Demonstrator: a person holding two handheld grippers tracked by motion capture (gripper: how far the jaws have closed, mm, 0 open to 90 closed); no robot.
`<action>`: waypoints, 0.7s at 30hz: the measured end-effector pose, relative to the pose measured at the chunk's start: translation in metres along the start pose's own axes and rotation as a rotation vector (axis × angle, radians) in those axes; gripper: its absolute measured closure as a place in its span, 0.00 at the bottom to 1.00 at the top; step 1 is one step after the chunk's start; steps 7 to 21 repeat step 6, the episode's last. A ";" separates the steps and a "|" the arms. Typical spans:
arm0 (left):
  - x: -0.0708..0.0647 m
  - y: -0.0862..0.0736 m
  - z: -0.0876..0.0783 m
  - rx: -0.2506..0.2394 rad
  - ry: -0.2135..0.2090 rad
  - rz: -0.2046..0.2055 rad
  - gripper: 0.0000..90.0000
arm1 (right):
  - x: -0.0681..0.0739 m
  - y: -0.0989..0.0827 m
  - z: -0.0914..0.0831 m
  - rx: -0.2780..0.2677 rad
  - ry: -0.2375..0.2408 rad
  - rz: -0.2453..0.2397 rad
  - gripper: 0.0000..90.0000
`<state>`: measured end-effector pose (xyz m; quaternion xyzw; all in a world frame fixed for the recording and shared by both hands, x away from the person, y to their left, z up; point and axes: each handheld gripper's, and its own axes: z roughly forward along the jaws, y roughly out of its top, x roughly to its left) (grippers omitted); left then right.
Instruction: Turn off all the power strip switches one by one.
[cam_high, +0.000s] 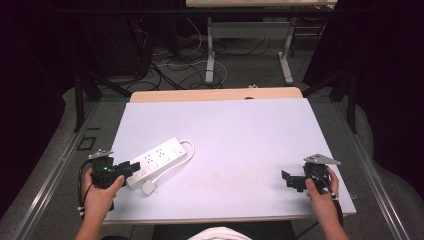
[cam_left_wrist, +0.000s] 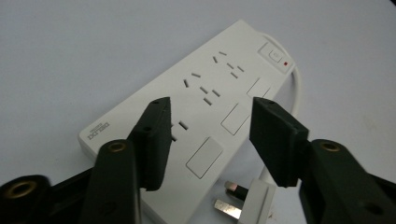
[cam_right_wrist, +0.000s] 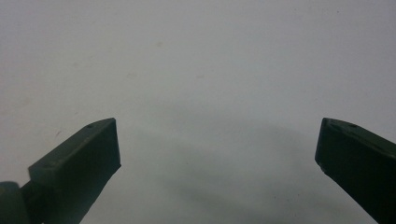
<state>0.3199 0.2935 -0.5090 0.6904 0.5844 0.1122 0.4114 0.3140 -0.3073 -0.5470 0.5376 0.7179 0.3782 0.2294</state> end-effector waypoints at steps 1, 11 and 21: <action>0.000 0.000 -0.001 -0.012 -0.002 0.006 0.51 | 0.000 0.000 0.000 0.000 0.000 0.000 0.00; -0.001 -0.001 -0.006 -0.081 0.017 0.049 0.33 | 0.000 0.000 0.000 -0.001 0.000 0.000 0.00; -0.001 -0.001 -0.006 -0.081 0.017 0.049 0.33 | 0.000 0.000 0.000 -0.001 0.000 0.000 0.00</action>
